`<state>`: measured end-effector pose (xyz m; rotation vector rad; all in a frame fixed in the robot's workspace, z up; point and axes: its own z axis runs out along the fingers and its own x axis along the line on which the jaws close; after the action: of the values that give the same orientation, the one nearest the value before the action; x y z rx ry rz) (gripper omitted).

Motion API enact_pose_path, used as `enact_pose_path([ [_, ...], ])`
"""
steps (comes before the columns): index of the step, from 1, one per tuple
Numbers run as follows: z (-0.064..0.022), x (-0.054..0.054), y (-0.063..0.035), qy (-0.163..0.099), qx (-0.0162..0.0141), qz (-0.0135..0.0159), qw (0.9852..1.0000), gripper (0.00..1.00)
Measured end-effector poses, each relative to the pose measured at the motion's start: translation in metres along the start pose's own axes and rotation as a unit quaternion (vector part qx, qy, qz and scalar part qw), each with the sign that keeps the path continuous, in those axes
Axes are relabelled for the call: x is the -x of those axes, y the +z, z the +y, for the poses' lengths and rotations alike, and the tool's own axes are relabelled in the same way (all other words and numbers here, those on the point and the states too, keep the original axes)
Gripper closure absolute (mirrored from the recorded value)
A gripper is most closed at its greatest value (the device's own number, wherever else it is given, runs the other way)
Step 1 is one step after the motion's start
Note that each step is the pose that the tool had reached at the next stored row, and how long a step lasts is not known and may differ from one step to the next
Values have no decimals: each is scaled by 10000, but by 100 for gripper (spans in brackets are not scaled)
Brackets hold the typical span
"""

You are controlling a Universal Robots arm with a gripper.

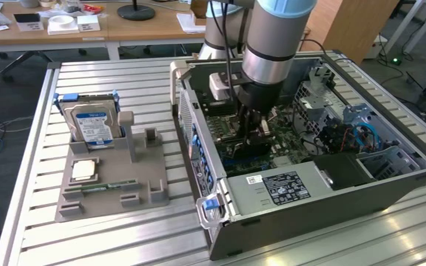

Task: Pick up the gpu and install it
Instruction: 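Insert the gpu into the slot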

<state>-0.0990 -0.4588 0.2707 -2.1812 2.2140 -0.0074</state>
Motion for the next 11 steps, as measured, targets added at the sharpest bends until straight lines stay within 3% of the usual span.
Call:
enact_pose_path([
  [11, -8, 25, -280, 0, -2, 0, 10000, 61],
])
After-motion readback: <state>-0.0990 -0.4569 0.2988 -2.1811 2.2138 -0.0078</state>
